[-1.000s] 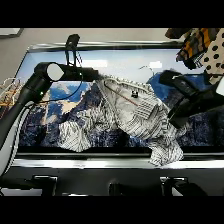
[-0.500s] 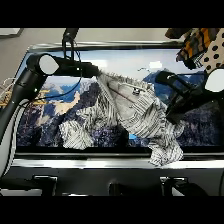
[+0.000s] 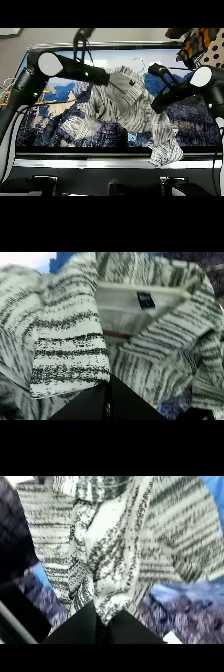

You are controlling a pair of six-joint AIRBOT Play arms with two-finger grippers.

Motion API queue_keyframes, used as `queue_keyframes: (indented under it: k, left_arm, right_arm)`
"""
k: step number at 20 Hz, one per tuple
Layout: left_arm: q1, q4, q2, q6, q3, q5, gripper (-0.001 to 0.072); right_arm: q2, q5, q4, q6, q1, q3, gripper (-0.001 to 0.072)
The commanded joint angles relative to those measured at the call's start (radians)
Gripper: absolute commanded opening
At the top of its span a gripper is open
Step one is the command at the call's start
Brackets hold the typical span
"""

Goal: Fold the clothes and pants, and hang the long-sleeved shirts on hangers.

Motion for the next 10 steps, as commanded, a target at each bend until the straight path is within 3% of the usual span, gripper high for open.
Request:
queue_keyframes:
  k: [1, 5, 6, 8, 9, 10]
  left_arm:
    - [-0.047, -0.024, 0.016, 0.026, -0.100, -0.051, 0.0018]
    - [-0.046, -0.080, 0.021, 0.060, -0.237, 0.100, 0.0024]
    - [-0.038, -0.091, 0.024, 0.060, -0.236, 0.125, 0.0105]
    - [0.000, -0.096, 0.039, 0.060, -0.203, 0.115, 0.0586]
    - [0.032, -0.094, 0.054, 0.074, -0.182, 0.089, 0.0660]
    - [0.068, -0.094, 0.072, 0.106, -0.168, 0.051, 0.0681]
  right_arm:
    - [-0.007, -0.082, 0.069, 0.009, 0.001, 0.027, 0.0025]
    - [0.041, -0.051, 0.067, 0.008, 0.001, 0.037, 0.0025]
    - [0.048, -0.038, 0.067, 0.004, 0.000, 0.037, 0.0025]
    - [0.049, -0.014, 0.068, -0.029, 0.001, 0.036, 0.0025]
    - [0.048, -0.010, 0.068, -0.071, 0.000, 0.036, 0.0025]
    - [0.048, -0.011, 0.068, -0.130, 0.000, 0.036, 0.0025]
